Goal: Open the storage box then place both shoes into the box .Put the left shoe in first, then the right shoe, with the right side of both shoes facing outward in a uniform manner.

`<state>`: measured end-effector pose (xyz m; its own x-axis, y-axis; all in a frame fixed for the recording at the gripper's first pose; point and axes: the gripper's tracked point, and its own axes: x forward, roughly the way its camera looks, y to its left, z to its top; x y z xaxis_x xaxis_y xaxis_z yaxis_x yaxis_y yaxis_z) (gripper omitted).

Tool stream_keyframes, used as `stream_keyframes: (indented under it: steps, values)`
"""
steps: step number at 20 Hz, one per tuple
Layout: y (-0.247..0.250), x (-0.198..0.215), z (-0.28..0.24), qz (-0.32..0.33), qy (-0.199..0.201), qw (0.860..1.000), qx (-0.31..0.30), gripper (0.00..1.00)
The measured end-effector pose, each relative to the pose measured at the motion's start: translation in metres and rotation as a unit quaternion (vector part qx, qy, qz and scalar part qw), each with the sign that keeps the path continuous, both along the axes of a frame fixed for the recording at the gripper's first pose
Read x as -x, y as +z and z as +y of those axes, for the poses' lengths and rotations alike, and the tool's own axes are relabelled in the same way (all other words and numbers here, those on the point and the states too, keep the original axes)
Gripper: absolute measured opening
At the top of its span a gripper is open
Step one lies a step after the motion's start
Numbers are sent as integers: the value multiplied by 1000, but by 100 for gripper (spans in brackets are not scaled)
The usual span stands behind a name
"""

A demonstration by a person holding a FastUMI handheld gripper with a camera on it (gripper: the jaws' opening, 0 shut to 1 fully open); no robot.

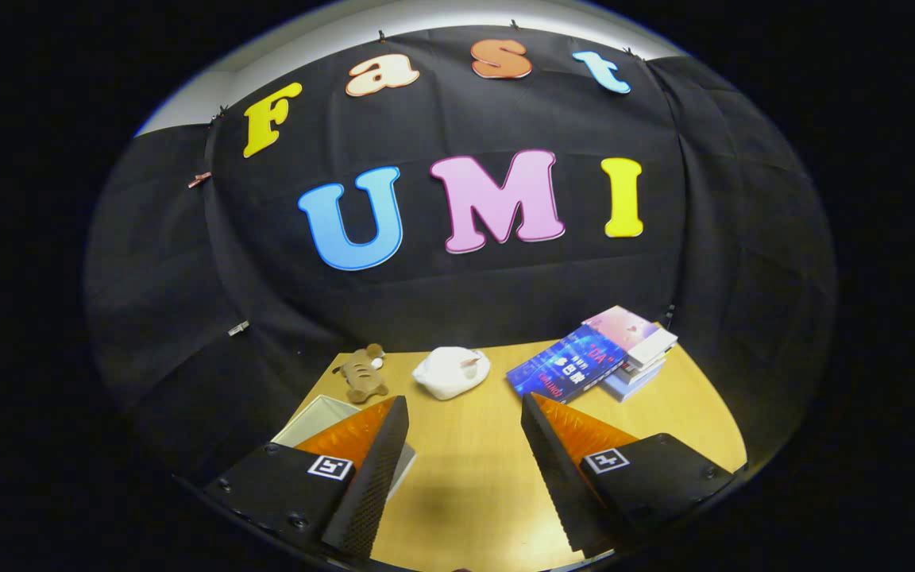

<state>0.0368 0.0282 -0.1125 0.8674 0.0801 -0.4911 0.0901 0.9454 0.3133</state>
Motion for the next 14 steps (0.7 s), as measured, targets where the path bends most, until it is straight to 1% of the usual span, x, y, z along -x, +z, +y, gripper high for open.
stream_keyframes:
  steps: [4, 8, 10, 14]
  values:
    - [19, 20, -64, -44, -32, 998, 31, 90]
    - [31, 46, -118, -69, -58, 994, 69, 89]
    - [41, 59, -145, -79, -77, 990, 85, 89]
    - [46, 68, -175, -85, -100, 986, 101, 89]
